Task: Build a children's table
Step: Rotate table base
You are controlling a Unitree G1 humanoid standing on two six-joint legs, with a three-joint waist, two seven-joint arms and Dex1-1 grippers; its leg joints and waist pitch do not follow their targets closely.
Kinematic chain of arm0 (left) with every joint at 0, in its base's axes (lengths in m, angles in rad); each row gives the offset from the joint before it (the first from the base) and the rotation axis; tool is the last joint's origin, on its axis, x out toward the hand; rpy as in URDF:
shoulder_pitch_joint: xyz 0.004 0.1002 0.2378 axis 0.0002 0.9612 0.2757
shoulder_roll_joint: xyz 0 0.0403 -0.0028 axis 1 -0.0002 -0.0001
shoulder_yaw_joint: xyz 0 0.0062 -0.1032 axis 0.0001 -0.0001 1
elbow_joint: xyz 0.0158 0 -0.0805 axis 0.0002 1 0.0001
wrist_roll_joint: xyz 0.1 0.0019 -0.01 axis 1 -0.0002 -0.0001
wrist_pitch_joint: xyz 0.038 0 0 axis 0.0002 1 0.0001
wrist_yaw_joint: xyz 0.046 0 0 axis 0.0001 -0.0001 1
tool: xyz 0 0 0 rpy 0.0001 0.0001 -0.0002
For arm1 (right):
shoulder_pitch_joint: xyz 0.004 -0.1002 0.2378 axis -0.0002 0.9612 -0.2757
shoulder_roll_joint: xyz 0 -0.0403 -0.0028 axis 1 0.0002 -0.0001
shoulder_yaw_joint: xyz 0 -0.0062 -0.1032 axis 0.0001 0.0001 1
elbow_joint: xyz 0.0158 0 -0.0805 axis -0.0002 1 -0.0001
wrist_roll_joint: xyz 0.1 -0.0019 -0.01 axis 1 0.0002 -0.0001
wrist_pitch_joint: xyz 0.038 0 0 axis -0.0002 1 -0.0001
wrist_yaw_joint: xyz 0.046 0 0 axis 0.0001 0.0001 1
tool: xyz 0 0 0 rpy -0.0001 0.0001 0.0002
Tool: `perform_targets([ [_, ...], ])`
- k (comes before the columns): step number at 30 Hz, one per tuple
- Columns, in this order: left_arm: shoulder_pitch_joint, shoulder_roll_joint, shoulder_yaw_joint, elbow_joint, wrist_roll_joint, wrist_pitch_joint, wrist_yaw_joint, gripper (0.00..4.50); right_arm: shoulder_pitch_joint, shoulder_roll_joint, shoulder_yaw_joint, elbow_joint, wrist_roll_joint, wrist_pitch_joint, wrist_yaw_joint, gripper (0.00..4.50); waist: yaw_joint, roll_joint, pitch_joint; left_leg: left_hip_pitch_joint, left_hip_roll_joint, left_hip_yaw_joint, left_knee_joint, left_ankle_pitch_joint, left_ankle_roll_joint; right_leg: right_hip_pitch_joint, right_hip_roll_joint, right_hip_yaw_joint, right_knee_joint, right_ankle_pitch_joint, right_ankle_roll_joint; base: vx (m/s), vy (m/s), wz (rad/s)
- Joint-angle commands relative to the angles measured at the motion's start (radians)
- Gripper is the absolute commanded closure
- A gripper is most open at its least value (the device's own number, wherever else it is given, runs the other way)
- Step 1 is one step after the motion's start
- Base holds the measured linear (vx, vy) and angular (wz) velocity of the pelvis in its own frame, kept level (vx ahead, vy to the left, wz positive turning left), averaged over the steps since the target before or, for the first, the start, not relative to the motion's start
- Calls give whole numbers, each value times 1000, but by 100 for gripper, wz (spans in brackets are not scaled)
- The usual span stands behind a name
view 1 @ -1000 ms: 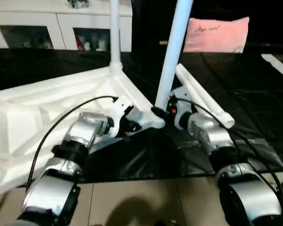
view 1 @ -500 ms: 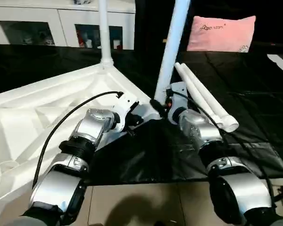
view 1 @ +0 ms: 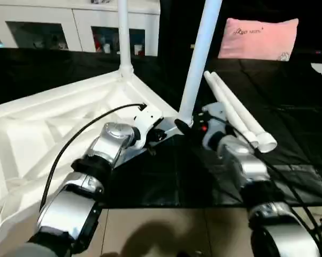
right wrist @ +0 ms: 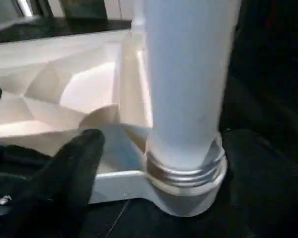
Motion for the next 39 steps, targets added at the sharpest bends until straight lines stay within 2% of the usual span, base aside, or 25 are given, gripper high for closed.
perform_targets([
  [1,-48,-15,20,-4,-25,-97,23,423,34,-30,-27,-69,10,20,-10,3,3,2,-73,-8,-19,19,-62,-135,69,82,-42,52,-76,-308,-117,0,0,0],
  [2,-53,-18,28,7,-32,-118,27,406,61,-36,-38,-113,15,32,-11,0,6,0,-73,-6,-20,21,-61,-132,70,80,-39,52,-79,-301,-110,0,0,0],
  [3,-57,-21,36,12,-41,-131,25,406,84,-40,-44,-150,20,38,-5,0,7,-1,-75,-11,-20,19,-61,-123,72,83,-40,53,-72,-283,-116,0,0,0],
  [7,-55,-19,71,-27,-82,-130,-6,385,146,-54,-16,-242,17,79,17,0,9,-2,-75,-12,-16,17,-62,-128,68,85,-44,50,-70,-263,-133,0,0,0],
  [9,-44,-4,93,-72,-99,-120,-5,361,171,-64,6,-270,3,96,6,0,3,-12,-73,-16,-16,17,-62,-132,68,86,-45,50,-71,-279,-130,0,0,0],
  [10,-37,4,106,-95,-109,-105,2,357,178,-68,16,-274,-9,103,-5,0,3,-9,-73,-16,-17,17,-62,-131,66,86,-45,50,-69,-283,-129,0,0,0],
  [12,-16,32,123,-143,-116,-81,16,332,196,-53,21,-281,-2,69,3,0,0,-18,-71,-18,-18,19,-61,-125,69,85,-46,50,-72,-313,-115,0,0,0],
  [14,2,49,130,-178,-116,-64,23,323,200,-46,22,-284,1,80,0,0,-3,-12,-71,-16,-16,18,-62,-133,65,82,-46,49,-74,-346,-98,0,0,0],
  [15,58,99,150,-272,-115,-18,33,317,204,-25,33,-298,4,90,-4,0,-6,-12,-69,-17,-13,16,-64,-136,61,81,-49,49,-73,-353,-96,0,0,0],
  [16,58,99,150,-272,-115,-18,33,310,204,-25,33,-298,4,90,-4,0,-8,-10,-71,-17,-10,15,-65,-135,55,81,-49,49,-69,-347,-99,0,0,0],
  [17,88,128,163,-323,-114,11,40,310,209,-15,42,-316,9,103,-1,0,-13,-9,-69,-12,-12,18,-64,-141,55,74,-43,49,-74,-349,-94,0,0,0],
  [18,130,168,184,-390,-107,57,52,282,213,-2,50,-336,18,111,4,0,-13,-7,-67,-13,-7,15,-68,-145,49,75,-46,51,-69,-343,-99,0,0,0],
  [19,134,172,185,-396,-105,60,53,282,214,-2,52,-338,17,110,3,0,-14,-5,-68,-10,-6,16,-68,-146,46,74,-46,51,-68,-337,-99,0,0,0],
  [21,219,265,221,-517,-50,136,80,264,226,-7,93,-369,11,116,27,0,-16,-4,-66,-8,-2,13,-72,-153,35,72,-46,52,-65,-327,-101,0,0,0],
  [24,295,354,275,-615,0,201,113,237,238,-17,124,-391,22,134,75,0,-20,-11,-63,-6,-1,14,-75,-166,31,71,-42,54,-65,-318,-99,0,0,0],
  [26,335,410,305,-651,44,224,140,236,238,-17,132,-386,4,140,60,0,-19,-10,-61,-3,-3,14,-75,-175,28,67,-42,55,-68,-332,-94,0,0,0],
  [28,390,470,341,-688,86,263,151,210,231,-19,141,-368,-20,168,40,0,-18,-10,-57,-3,-2,12,-79,-187,17,66,-43,56,-67,-346,-92,0,0,0],
  [29,390,470,341,-688,86,263,151,210,231,-19,141,-368,-20,168,40,0,-20,-11,-54,-1,-4,12,-80,-205,11,63,-42,56,-72,-370,-85,0,0,0],
  [30,443,512,363,-724,85,316,148,210,227,-24,152,-350,-41,167,39,0,-18,-12,-56,4,-3,11,-79,-215,2,62,-44,56,-71,-377,-83,0,0,0],
  [31,456,521,366,-730,80,326,151,210,227,-23,154,-347,-47,161,36,0,-18,-12,-55,2,-3,10,-81,-218,1,61,-44,57,-71,-375,-85,0,0,0],
  [32,484,544,364,-730,77,336,156,241,226,-23,158,-341,-54,160,32,0,-16,-20,-54,5,-3,10,-81,-233,-1,58,-44,57,-71,-387,-83,0,0,0],
  [33,492,558,353,-703,84,324,165,245,224,-23,164,-333,-61,159,28,0,-16,-25,-53,4,-5,12,-81,-236,1,58,-42,59,-74,-380,-83,0,0,0],
  [35,495,566,343,-681,90,314,173,248,223,-24,169,-329,-66,160,26,0,-10,-21,-54,11,-6,12,-82,-248,0,54,-40,59,-74,-371,-83,0,0,0],
  [36,493,570,332,-662,98,315,186,285,221,-28,178,-328,-68,165,24,0,-10,-26,-54,8,-6,10,-83,-252,-1,57,-41,59,-73,-366,-84,0,0,0],
  [39,478,579,304,-615,139,304,196,299,216,-35,192,-325,-75,167,21,0,-8,-24,-55,6,-6,8,-84,-261,-6,60,-42,60,-72,-359,-82,0,0,0],
])
